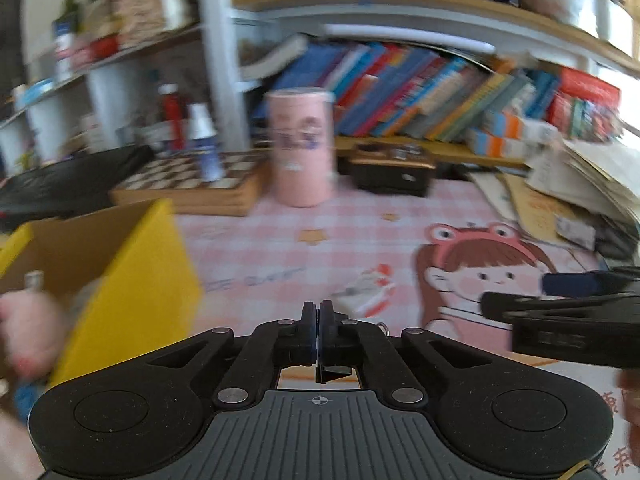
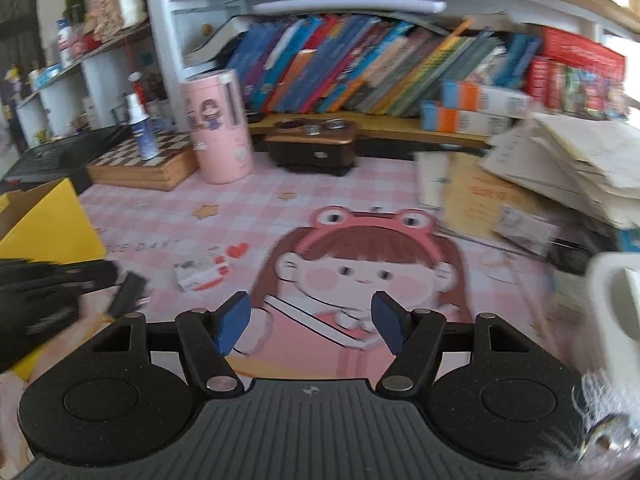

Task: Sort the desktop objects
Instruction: 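Close the left gripper on the binder clip while the right grasps the white card box, then carry the binder clip and white card box toward the yellow box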

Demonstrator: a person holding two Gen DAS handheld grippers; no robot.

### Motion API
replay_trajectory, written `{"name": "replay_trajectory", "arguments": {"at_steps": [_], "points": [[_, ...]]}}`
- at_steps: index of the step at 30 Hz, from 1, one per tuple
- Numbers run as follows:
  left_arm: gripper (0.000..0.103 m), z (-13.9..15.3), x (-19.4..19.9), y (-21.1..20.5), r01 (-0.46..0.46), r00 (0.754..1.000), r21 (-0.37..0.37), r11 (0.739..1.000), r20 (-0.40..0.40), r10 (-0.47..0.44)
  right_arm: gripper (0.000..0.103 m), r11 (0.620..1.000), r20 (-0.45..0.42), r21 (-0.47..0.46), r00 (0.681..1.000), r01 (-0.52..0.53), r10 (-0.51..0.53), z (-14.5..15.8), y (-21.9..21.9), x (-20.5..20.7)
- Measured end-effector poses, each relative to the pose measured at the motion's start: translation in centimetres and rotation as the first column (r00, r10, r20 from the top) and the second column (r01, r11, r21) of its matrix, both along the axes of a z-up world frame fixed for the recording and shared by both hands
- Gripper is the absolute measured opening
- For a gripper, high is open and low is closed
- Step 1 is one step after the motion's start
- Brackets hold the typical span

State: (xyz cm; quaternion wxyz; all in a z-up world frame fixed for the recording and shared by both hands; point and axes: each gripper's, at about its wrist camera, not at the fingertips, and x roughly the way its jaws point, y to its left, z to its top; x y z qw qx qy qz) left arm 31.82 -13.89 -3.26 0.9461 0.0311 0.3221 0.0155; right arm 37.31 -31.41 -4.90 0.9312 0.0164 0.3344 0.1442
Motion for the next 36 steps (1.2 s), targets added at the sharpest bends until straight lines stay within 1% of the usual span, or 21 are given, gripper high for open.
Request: {"name": "replay_trajectory", "arguments": {"at_steps": [1,3,5,8,11,14,16,17,19,20,22,24,28,31,36], "points": [[0.000,0.4,-0.5,0.7,-0.023,1.000,-0.004,1.000,0.000,0.023,0.068,0.999,-0.006,0.002,0.999,-0.038,0.038,-0.3,0.8,0.8],[0.000,1.2,-1.6,1.9,-0.074,0.997,-0.014,0.997,0.003,0.074,0.076,0.994,-0.008,-0.011,0.994,-0.110,0.110,-1.0,2.6,2.1],[0.000,1.9,-2.7,2.9,-0.122,0.993,-0.031,0.992,0.004,0.122,0.077,0.983,0.004,-0.029,0.984,-0.180,0.180,-1.7,4.4,3.1],[0.000,2.7,-4.0,3.9,-0.164,0.986,-0.052,0.985,0.006,0.165,0.078,0.960,0.041,-0.062,0.960,-0.274,0.277,-2.7,7.1,4.4],[0.000,3.2,-4.9,4.0,-0.176,0.984,-0.051,0.983,0.011,0.177,0.077,0.932,0.057,-0.106,0.934,-0.346,0.353,-4.1,9.3,5.8],[0.000,3.6,-5.6,4.0,-0.187,0.982,-0.061,0.980,0.014,0.189,0.075,0.917,0.027,-0.129,0.923,-0.377,0.384,-5.3,10.7,7.0],[0.000,3.8,-5.9,4.0,-0.189,0.982,-0.067,0.980,0.013,0.190,0.075,0.916,0.010,-0.123,0.923,-0.381,0.385,-5.7,11.3,7.5],[0.000,3.9,-6.1,4.0,-0.187,0.982,-0.067,0.980,0.016,0.189,0.073,0.918,0.004,-0.122,0.925,-0.376,0.379,-5.9,11.3,7.7],[0.000,4.1,-6.3,4.1,-0.184,0.982,-0.071,0.980,0.022,0.186,0.064,0.926,0.005,-0.104,0.931,-0.362,0.364,-6.1,11.2,7.9],[0.000,4.2,-6.4,4.1,-0.181,0.983,-0.076,0.981,0.022,0.183,0.053,0.932,0.013,-0.095,0.936,-0.348,0.351,-6.0,11.0,7.9],[0.000,4.3,-6.7,3.9,-0.170,0.985,-0.084,0.982,0.026,0.173,0.052,0.938,0.010,-0.102,0.942,-0.332,0.335,-5.8,10.8,7.8],[0.000,4.4,-6.9,3.7,-0.151,0.988,-0.088,0.985,0.032,0.154,0.052,0.947,0.007,-0.086,0.950,-0.310,0.312,-5.5,10.1,7.5],[0.000,4.5,-7.3,3.1,-0.108,0.992,-0.102,0.989,0.047,0.113,0.052,0.966,0.019,-0.072,0.968,-0.246,0.248,-4.0,7.8,5.4],[0.000,4.5,-7.7,2.5,-0.081,0.994,-0.100,0.992,0.063,0.087,0.052,0.984,-0.007,-0.037,0.985,-0.174,0.174,-2.8,5.4,3.3],[0.000,4.4,-8.5,2.2,-0.014,0.996,-0.145,0.989,0.080,0.026,0.052,0.995,-0.030,-0.035,0.995,-0.099,0.098,-0.5,2.4,-1.4]]}}
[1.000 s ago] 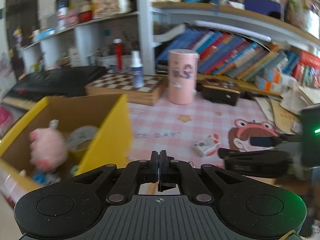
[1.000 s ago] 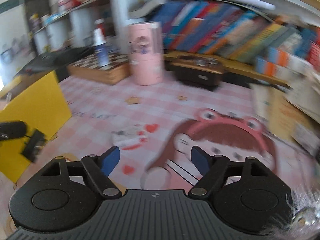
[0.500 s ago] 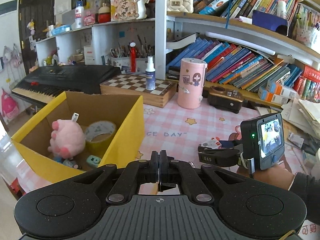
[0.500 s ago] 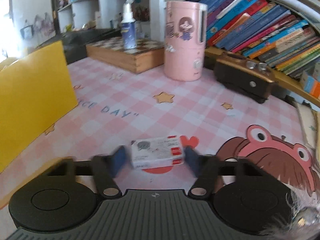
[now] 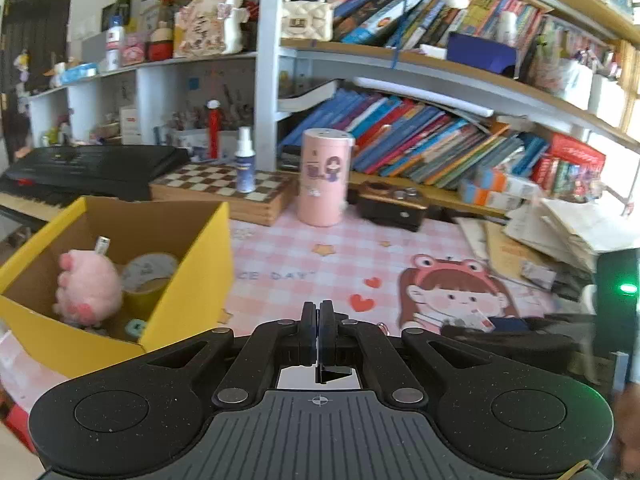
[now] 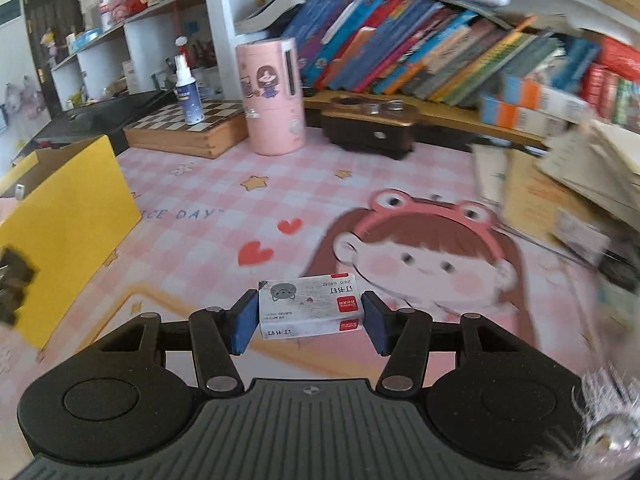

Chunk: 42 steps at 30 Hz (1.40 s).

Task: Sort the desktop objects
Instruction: 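Carry the binder clip and white card box toward the yellow box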

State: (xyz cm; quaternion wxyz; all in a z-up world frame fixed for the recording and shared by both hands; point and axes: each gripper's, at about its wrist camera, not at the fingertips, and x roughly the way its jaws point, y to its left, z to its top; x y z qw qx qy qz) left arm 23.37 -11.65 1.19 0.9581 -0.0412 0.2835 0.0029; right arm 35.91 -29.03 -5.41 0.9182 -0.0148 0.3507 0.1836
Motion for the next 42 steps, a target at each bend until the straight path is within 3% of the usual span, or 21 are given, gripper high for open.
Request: {"name": "replay_trajectory", "arguments": {"at_steps": [10,18,25,35,42], "points": [[0.000,0.1,-2.5,0.5,0.132,0.991,-0.101,0.986,0.037,-0.129,0.052,0.997,0.031,-0.009,0.997,0.077,-0.077,4.4,-2.4,-10.3],[0.000,0.2,-5.7,3.4,0.207,0.978,-0.120,0.971,0.061,-0.201,0.052,0.980,0.080,-0.037,0.978,0.194,-0.191,4.7,-0.7,-14.9],[0.000,-0.1,-9.8,7.9,0.224,0.974,-0.118,0.968,0.061,-0.218,0.052,0.967,0.061,-0.045,0.967,0.251,-0.248,4.6,2.8,-19.6],[0.000,-0.9,-16.6,14.3,0.183,0.983,-0.098,0.978,0.021,-0.182,0.052,0.983,0.015,-0.058,0.985,0.175,-0.174,4.0,10.0,-27.6],[0.000,-0.6,-21.2,19.0,0.085,0.996,-0.094,0.992,0.026,-0.083,0.052,0.997,-0.016,-0.037,0.997,0.072,-0.072,4.1,14.8,-30.7]]}}
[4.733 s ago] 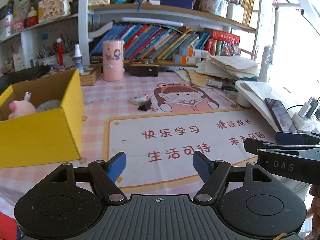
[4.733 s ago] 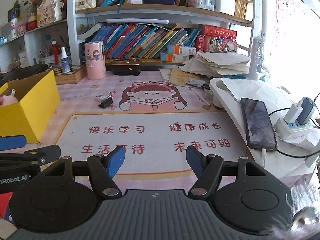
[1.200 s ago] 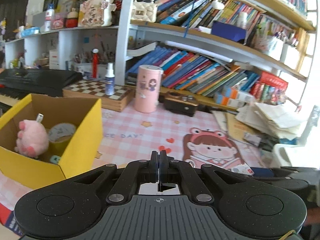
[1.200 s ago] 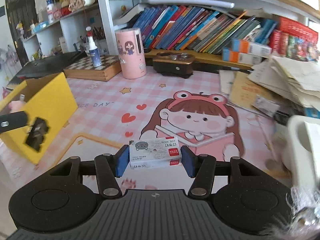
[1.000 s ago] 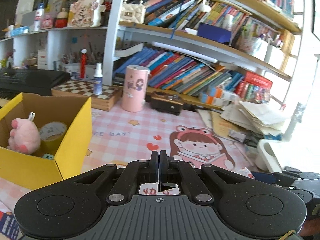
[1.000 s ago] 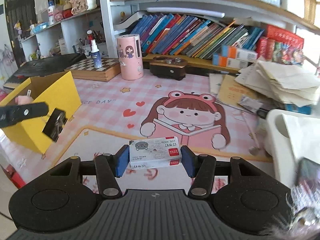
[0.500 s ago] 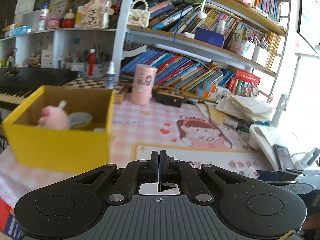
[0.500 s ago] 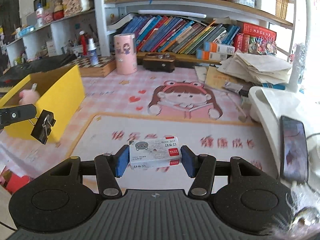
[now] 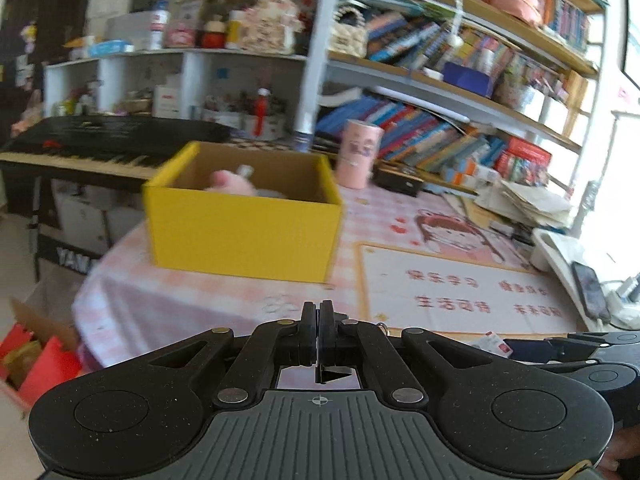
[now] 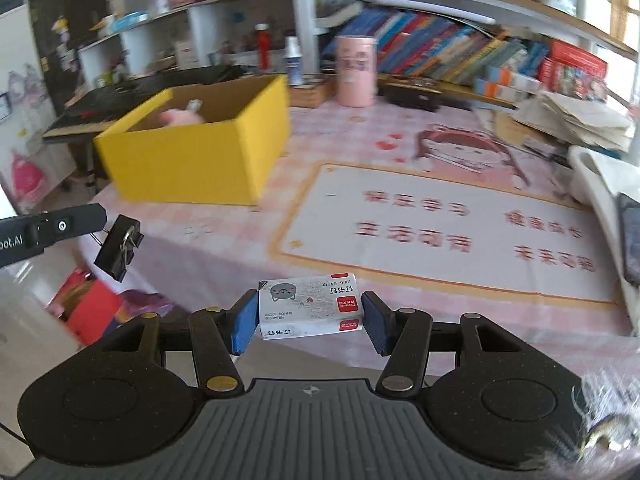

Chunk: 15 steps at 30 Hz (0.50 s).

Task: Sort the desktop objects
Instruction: 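Carry the binder clip and white card box toward the yellow box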

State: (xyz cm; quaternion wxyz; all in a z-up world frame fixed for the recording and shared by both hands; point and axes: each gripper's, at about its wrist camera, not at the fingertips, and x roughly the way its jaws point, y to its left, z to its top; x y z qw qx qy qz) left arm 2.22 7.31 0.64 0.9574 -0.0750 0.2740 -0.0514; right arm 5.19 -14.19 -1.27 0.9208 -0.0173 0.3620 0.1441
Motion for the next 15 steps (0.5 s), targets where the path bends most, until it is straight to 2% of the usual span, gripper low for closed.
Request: {"name": "replay_trajectory", "arguments": {"at_steps": [9,15], "points": [[0.000,0.8,-3.4,5.5,-0.188,0.981,-0.007,0.982,0.039,0.188,0.052,0.977,0.050,-0.011,0.976,-0.211,0.211,1.2,7.0,-1.3],[0.000,0.7,-3.0,6.5,-0.221,0.974,-0.026,0.975,0.044,0.222,0.052,0.956,0.083,-0.037,0.952,-0.291,0.294,2.0,9.6,-1.3]]}}
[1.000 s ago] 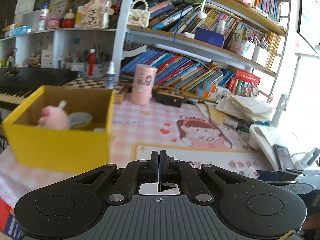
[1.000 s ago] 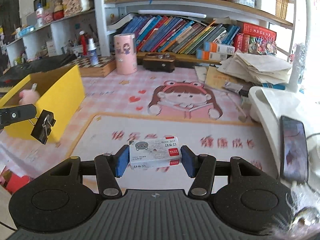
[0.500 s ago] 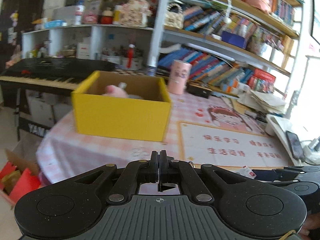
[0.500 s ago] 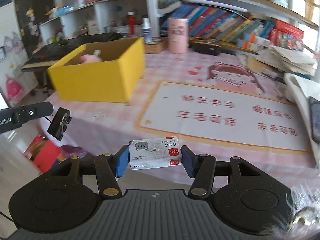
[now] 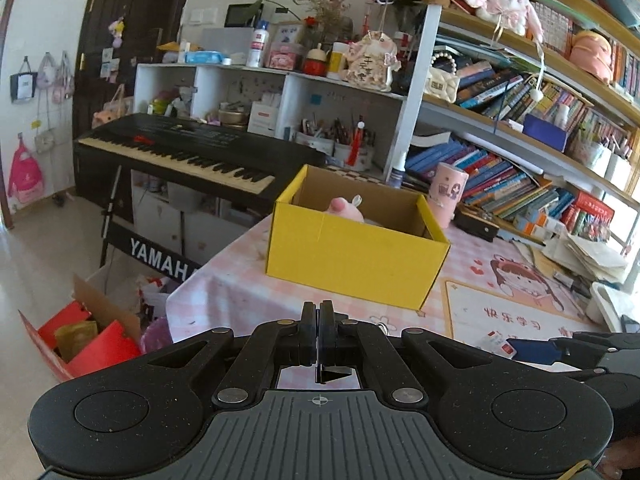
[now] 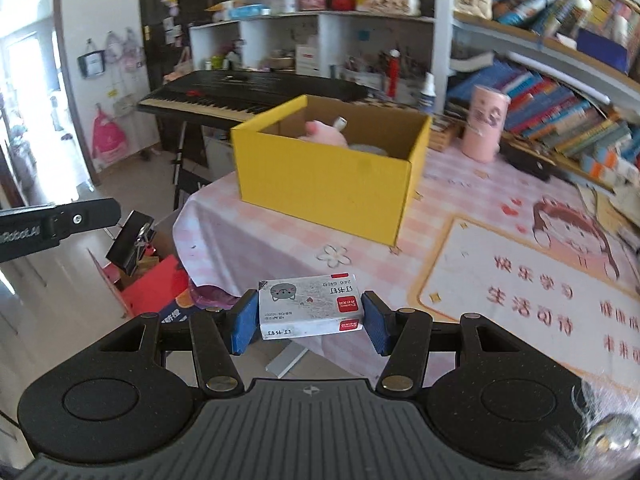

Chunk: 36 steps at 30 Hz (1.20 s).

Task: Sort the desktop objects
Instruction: 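Carry the binder clip and white card box toward the yellow box, then lower both held items into the yellow box and open both grippers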

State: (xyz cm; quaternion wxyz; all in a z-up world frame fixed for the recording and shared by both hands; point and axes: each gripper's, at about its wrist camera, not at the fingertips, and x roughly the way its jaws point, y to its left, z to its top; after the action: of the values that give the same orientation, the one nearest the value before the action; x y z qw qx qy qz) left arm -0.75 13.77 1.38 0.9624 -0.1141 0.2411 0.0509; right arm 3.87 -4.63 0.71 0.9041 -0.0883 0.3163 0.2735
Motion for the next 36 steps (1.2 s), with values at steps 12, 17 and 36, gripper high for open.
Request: {"name": "replay_trajectory", "arguments": {"at_steps": [12,17,36], "points": [[0.000,0.9,5.4,0.1,-0.009,0.998,0.012,1.000,0.065,0.008,0.052,0.999,0.032,-0.014,0.999,-0.032,0.032,0.5,0.9,4.5],[0.000,2.2,9.5,0.0,-0.018,0.994,0.032,0.999,0.104,0.014,0.052,0.999,0.079,0.021,0.996,-0.039,0.037,2.0,1.2,8.4],[0.000,0.2,23.4,-2.4,0.026,1.000,0.082,0.996,-0.008,-0.025,0.052,0.996,0.101,0.051,0.993,-0.068,0.063,3.2,0.8,22.6]]}}
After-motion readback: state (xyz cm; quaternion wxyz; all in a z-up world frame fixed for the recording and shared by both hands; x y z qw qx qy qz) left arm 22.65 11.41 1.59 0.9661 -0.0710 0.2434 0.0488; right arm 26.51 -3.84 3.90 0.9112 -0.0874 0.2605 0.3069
